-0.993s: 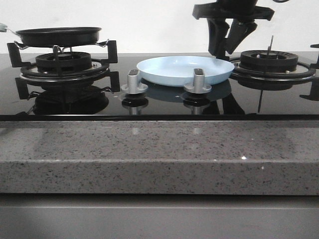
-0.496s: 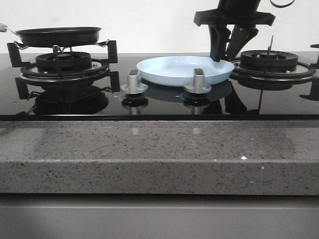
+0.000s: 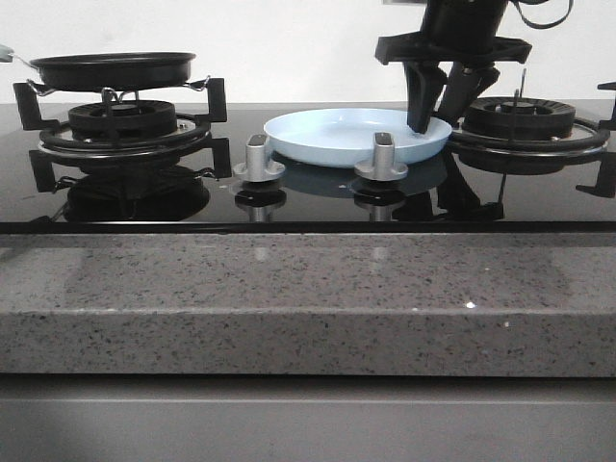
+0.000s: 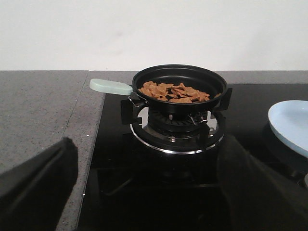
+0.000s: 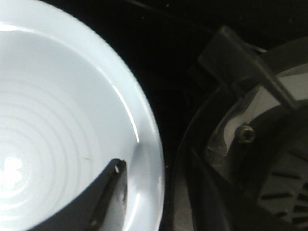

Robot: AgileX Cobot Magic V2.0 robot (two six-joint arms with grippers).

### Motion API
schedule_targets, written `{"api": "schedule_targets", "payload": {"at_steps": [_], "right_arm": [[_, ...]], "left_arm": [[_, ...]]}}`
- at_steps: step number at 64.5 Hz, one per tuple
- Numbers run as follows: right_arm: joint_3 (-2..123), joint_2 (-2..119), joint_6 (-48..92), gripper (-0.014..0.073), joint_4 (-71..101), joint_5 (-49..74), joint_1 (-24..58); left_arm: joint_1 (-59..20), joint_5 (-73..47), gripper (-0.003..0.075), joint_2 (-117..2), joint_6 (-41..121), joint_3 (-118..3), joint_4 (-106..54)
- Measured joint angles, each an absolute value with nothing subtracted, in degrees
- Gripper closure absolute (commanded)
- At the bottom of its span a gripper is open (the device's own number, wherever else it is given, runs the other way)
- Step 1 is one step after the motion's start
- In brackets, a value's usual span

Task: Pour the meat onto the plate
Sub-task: 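Lower the right gripper onto the rim of the light blue plate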

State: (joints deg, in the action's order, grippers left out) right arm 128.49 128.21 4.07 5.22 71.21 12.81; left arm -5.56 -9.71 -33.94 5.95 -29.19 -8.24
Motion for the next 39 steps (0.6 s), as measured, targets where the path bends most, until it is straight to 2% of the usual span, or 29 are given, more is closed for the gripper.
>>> {"api": "schedule_targets", "payload": {"at_steps": [17,39], "right_arm": [[128.49,128.21,4.07,0.0664,5.01,71.1,12.71],[128.49,128.21,4.07,0.0656,5.61,70.72,12.71]], "left_arm": [[-5.56,-9.71,0.0134,-33.94,5.95,-29.19,-8.24],[-5.56,-9.71,0.0135,-33.94,5.95,-29.19,-8.24]]}}
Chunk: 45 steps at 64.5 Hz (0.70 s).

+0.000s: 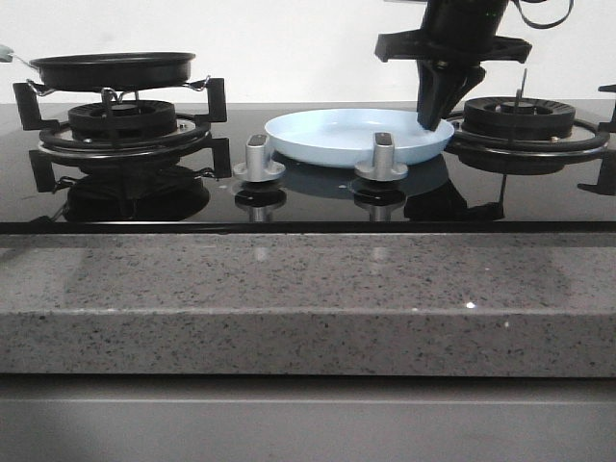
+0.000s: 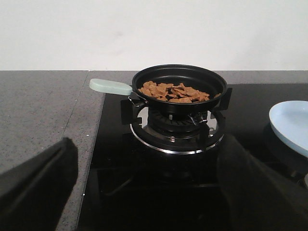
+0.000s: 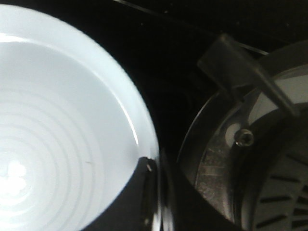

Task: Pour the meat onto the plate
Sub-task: 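Lower the right gripper onto the rim of the light blue plate, then grasp the plate rim with the right gripper and lift it toward the pan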

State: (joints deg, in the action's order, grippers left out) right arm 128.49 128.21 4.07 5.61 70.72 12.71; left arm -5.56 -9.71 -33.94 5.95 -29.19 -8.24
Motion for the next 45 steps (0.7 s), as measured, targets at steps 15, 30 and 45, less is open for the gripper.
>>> {"api": "schedule_targets", "payload": {"at_steps": [15,30,45], "right_arm": [[128.73,127.29,3.95,0.0656,5.61,70.83,12.71],[128.86,124.67,4.04,0.0656,5.87,71.16,12.71],[128.86,123.23,4.04,0.0656,8.57,71.25,12.49]], "left_arm": [[-5.56,-9.71,0.0135,-33.94,5.95,-29.19,-8.24],[-5.56,-9.71,0.0135,-33.94,5.95,-29.19,-8.24],[-5.56,-9.71,0.0135,-33.94,5.95,-29.19,-8.24]]}}
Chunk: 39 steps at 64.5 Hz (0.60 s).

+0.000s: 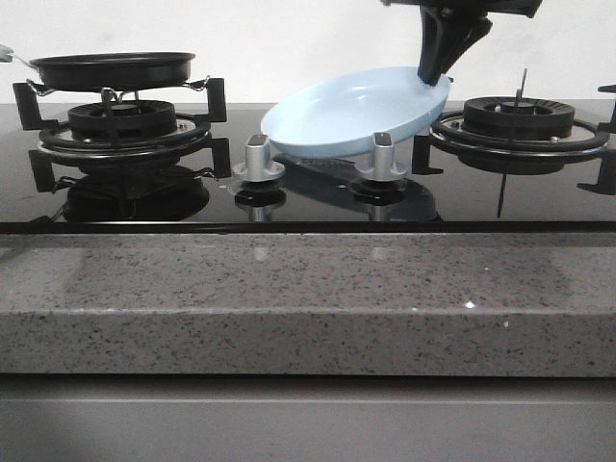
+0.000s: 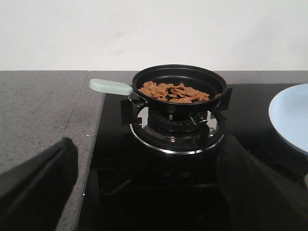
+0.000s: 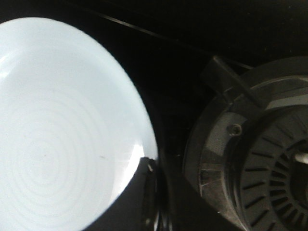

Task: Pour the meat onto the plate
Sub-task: 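Grasp the plate rim with the right gripper and lift it toward the pan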

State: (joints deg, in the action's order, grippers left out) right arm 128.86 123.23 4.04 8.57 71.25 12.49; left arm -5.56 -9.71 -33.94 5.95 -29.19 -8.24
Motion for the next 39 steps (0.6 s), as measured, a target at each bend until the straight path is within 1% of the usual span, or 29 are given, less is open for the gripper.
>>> {"api": "schedule_targets", "payload": {"at_steps": [26,39], "right_arm": [[128.86,121.11,4.04,0.0656,16.06,71.78,12.0],[123.09,116.46,4.04,0.0656,18.14,71.78,12.0]], "left_arm": [[-5.56,-9.71,0.0134,-33.94,5.95,-29.19,-8.24],[-5.56,-9.71,0.0135,-33.94,5.95,-29.19,-8.24]]}}
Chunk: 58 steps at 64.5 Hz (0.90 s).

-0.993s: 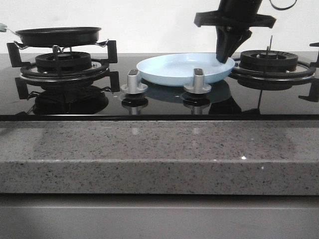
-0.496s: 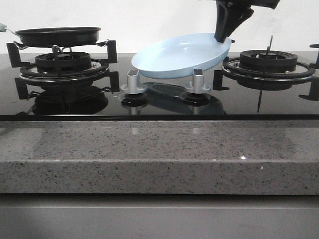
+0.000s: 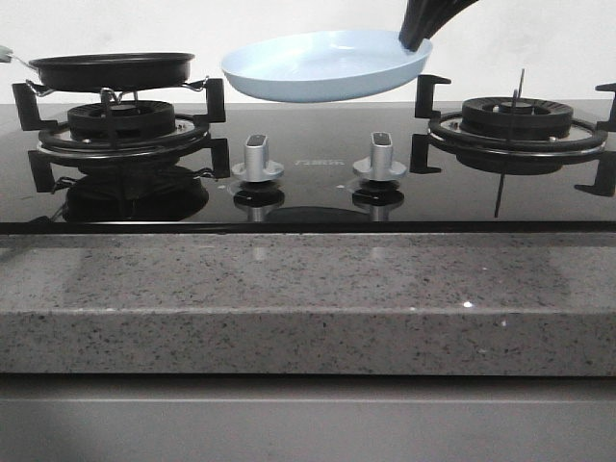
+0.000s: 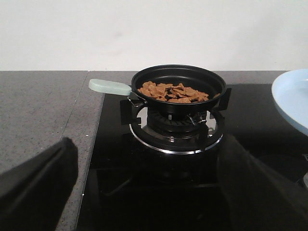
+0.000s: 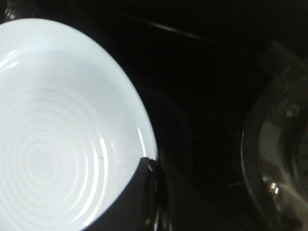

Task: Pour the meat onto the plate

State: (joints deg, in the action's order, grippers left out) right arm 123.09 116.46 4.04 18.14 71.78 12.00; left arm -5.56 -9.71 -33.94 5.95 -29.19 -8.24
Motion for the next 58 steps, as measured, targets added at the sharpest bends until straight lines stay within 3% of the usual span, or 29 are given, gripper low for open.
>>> {"api": "schedule_targets", "payload": {"at_steps": [18,30,58], "right_arm": [[105.67,107.5,6.1,0.0656,18.42,70.85,13.0],[94.91,101.15,6.78,0.0656,19.11,63.48,14.69],[91.04,99.82,7.02,0.0656,21.2,57.73,14.85]], "left_arm": [[-5.56,-9.71,0.0135,-33.94,5.95,-29.19,-8.24],[-5.56,-9.71,0.0135,-33.94,5.95,-29.19,-8.24],[-5.56,-9.71,0.0135,-33.94,5.95,-29.19,-8.24]]}}
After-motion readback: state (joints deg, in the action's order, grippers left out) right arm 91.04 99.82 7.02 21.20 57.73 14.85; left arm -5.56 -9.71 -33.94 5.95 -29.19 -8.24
